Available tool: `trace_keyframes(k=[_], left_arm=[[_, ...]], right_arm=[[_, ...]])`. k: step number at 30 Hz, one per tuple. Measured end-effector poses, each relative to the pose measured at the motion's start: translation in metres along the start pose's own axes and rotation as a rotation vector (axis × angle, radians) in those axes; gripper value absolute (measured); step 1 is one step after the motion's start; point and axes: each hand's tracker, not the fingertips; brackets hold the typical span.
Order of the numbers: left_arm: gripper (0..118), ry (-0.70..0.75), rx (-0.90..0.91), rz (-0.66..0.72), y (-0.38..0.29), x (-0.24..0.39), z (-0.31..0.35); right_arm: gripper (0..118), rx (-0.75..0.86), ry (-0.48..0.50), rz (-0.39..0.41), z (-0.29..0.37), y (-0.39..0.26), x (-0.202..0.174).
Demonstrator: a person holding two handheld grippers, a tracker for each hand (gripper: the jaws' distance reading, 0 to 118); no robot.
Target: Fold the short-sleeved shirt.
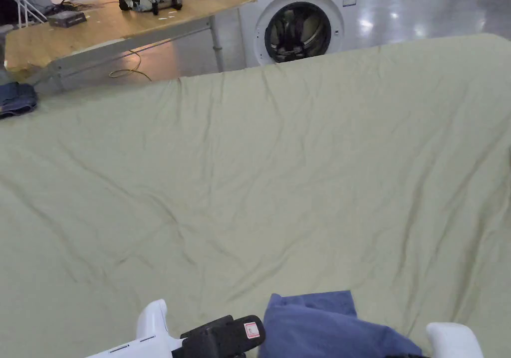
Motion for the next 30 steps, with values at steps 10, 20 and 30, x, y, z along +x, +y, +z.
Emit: trace_keyframes(k=[10,20,30], left_arm=[[31,-0.043,-0.16,-0.025,-0.03,0.006,-0.069],[25,0.033,0.118,-0.042,0.038,-0.01,0.11],[25,0.48,0.318,0.095,0.117,-0.125,0.278]], right_arm=[[0,0.013,0.01,-0.011,0.002,-0.008,0.006],[0,0.175,0.233,-0.08,0.06,0.006,0.016],[0,0.16,0.288,-0.158,0.054,0.013,0.031]])
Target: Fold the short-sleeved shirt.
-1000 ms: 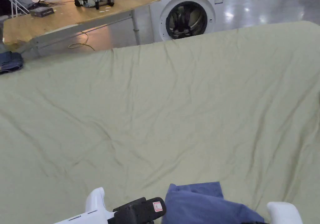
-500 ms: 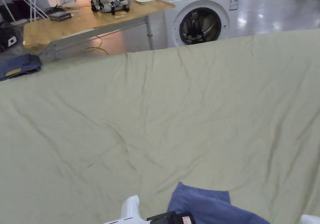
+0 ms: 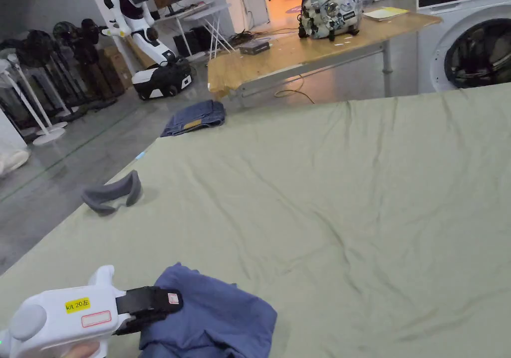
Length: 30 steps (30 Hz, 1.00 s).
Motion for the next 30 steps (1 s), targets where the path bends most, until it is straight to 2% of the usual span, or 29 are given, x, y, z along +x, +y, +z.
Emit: trace_keyframes(k=[2,4,6,7,8,9,10,12,15,17,20,22,23,27,28,29,30], left_arm=[[25,0.056,0.042,0.01,0.001,-0.006,0.0],[39,0.087,0.063,0.031,0.007,-0.011,-0.001],[43,0.218,0.068,0.017,0.012,-0.01,0.002],[52,0.317,0.073,-0.03,0.015,-0.008,0.006],[67,0.419,0.067,-0.066,0.019,0.002,0.01],[67,0.524,0.056,-0.148,0.02,0.01,0.016],[67,0.553,0.102,-0.287,0.013,0.031,0.028],[67,0.535,0.168,-0.404,0.004,0.059,0.049],[66,0.419,0.396,-0.486,-0.016,0.108,0.089],[66,0.349,0.549,-0.576,-0.034,0.149,0.107],[66,0.279,0.705,-0.723,-0.064,0.207,0.115],[66,0.308,0.699,-0.755,-0.09,0.237,0.105],[66,0.274,0.753,-0.854,-0.099,0.255,0.099],[65,0.162,0.765,-0.867,-0.128,0.299,0.069],[62,0.111,0.753,-0.842,-0.132,0.308,0.065],[52,0.068,0.763,-0.802,-0.138,0.316,0.062],[34,0.039,0.766,-0.781,-0.137,0.313,0.06]], right_arm=[[0,0.003,-0.006,0.009,0.0,-0.001,0.003],[0,-0.006,-0.019,0.029,-0.001,-0.001,0.012],[0,-0.009,-0.036,0.055,0.0,0.001,0.014],[0,-0.003,-0.042,0.074,0.001,0.003,0.015],[0,0.008,-0.055,0.099,0.003,0.005,0.009],[0,0.018,-0.076,0.125,0.004,0.008,0.01],[0,0.031,-0.101,0.157,0.004,0.011,0.01],[0,0.057,-0.141,0.204,0.005,0.021,0.004],[0,0.123,-0.167,0.253,0.006,0.041,-0.004],[0,0.183,-0.18,0.293,0.009,0.057,-0.022],[0,0.292,-0.245,0.409,0.015,0.075,-0.053],[0,0.373,-0.322,0.52,0.017,0.08,-0.077],[0,0.409,-0.333,0.553,0.018,0.082,-0.088],[0,0.477,-0.266,0.539,0.024,0.088,-0.121],[0,0.49,-0.267,0.548,0.026,0.09,-0.123],[0,0.501,-0.276,0.56,0.026,0.088,-0.128],[0,0.512,-0.287,0.565,0.027,0.086,-0.131]])
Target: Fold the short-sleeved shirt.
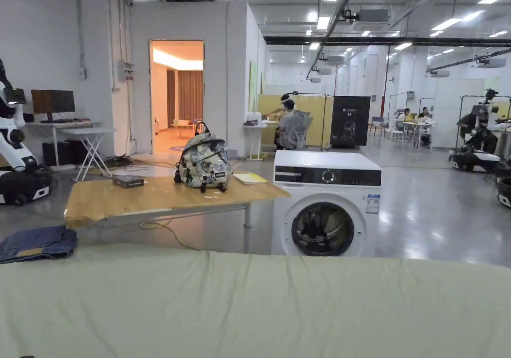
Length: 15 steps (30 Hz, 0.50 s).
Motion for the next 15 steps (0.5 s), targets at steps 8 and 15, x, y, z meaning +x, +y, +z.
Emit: trace_keyframes(k=[8,15], left_arm=[[0,0.023,-0.035,0.057,-0.016,0.011,0.025],[0,0.023,-0.049,0.035,-0.018,0.008,0.028]], right_arm=[[0,0.073,-0.078,0.061,0.03,-0.015,-0.003],[0,0.063,-0.102,-0.01,0.029,-0.021,0.001]])
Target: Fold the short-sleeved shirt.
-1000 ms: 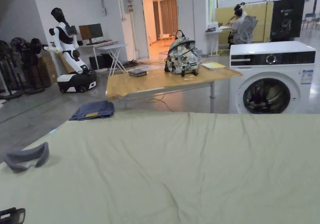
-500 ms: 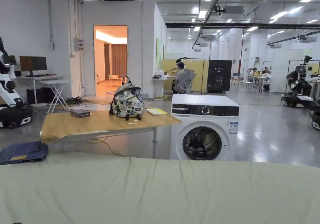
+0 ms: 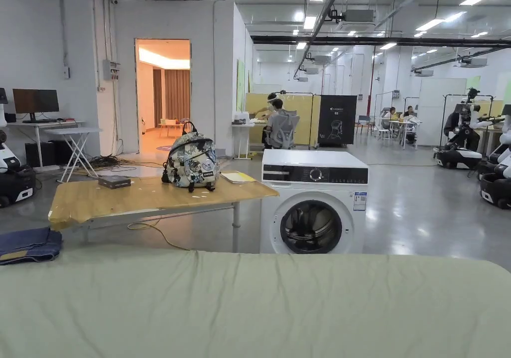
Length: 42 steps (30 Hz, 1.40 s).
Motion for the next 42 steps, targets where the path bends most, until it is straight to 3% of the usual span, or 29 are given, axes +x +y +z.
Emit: trace_keyframes(k=[7,9,10,11,12,14,16,18,42], left_arm=[[0,-0.039,0.018,0.015,0.005,0.005,-0.002],[5,-0.055,0.027,0.016,0.005,0.007,-0.002],[17,-0.067,0.037,0.018,0.004,0.007,-0.001],[37,-0.071,0.044,0.018,0.004,0.007,-0.001],[53,-0.07,0.051,0.015,0.005,0.008,-0.001],[79,-0.062,0.066,0.003,0.006,0.01,0.0],[81,-0.06,0.073,0.006,0.007,0.011,0.0],[81,-0.071,0.084,0.015,0.008,0.013,0.001],[85,-0.059,0.098,0.043,0.012,0.016,0.003]], right_arm=[[1,0.008,-0.009,0.014,0.0,0.003,-0.004],[28,0.015,-0.005,0.014,0.001,0.005,-0.004],[52,0.016,0.0,0.009,0.001,0.006,-0.004],[77,0.017,0.006,0.0,0.001,0.007,-0.004],[86,0.019,0.017,-0.016,0.001,0.008,-0.004],[89,0.044,0.017,-0.033,0.003,0.011,-0.003],[96,0.052,0.021,-0.035,0.003,0.016,-0.005],[112,0.059,0.008,-0.013,0.001,0.018,-0.006],[114,0.044,0.014,-0.01,-0.001,0.02,-0.012]])
